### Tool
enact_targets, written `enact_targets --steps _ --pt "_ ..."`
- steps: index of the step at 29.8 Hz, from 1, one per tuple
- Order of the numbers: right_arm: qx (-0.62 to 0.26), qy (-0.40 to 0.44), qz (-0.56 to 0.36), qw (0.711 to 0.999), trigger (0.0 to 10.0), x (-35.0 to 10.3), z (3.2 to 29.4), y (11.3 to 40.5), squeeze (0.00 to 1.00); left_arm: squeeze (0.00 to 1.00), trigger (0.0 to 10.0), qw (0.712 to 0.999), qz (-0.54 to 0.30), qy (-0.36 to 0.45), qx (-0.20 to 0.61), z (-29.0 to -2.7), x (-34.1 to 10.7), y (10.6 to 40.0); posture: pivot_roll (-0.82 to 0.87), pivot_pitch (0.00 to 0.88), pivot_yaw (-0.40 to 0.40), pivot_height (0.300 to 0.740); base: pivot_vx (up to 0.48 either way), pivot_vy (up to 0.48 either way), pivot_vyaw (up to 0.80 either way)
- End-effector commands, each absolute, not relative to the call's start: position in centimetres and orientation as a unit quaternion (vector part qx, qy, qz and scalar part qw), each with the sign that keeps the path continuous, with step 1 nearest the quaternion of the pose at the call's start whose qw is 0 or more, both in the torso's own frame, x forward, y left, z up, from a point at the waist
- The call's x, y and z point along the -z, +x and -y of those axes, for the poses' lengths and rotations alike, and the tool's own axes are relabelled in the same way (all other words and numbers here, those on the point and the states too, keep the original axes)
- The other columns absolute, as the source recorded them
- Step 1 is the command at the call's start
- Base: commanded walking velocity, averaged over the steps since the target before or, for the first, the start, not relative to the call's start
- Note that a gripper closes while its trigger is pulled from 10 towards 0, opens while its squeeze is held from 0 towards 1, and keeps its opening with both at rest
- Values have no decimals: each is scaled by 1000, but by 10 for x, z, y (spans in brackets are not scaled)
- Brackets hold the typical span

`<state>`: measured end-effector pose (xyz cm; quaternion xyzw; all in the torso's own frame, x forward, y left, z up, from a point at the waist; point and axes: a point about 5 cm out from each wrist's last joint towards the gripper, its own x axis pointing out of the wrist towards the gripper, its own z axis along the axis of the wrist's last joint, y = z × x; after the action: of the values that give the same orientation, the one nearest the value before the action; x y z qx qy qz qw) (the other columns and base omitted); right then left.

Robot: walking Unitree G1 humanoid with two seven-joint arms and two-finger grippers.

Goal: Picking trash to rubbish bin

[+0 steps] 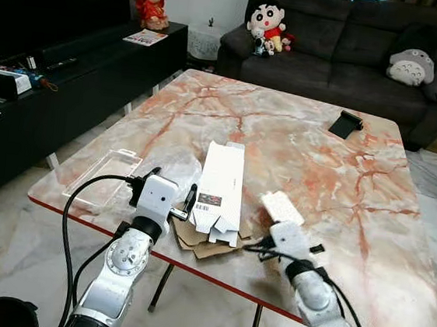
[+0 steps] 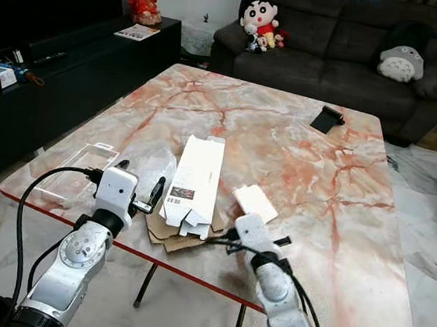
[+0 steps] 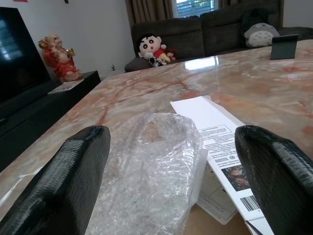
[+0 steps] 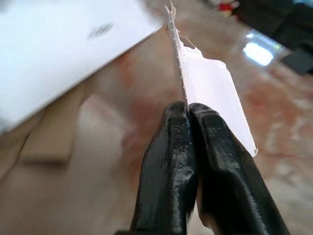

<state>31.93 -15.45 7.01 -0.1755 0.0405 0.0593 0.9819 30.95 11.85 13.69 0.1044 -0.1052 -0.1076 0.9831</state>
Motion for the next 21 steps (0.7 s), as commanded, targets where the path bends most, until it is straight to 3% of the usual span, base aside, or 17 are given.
enact_targets --steps 1,12,21 --pt "-24 -138 -2 990 10000 -92 158 329 0 0 10000 981 113 115 111 -115 -143 313 159 7 -32 740 0 0 0" --pt "6 20 98 995 10000 -132 153 331 0 0 10000 983 128 86 100 -108 -147 313 160 8 -33 740 0 0 0" --pt "-11 58 142 988 10000 -145 142 323 0 0 10000 984 126 81 97 -104 -149 317 159 15 -31 740 0 0 0"
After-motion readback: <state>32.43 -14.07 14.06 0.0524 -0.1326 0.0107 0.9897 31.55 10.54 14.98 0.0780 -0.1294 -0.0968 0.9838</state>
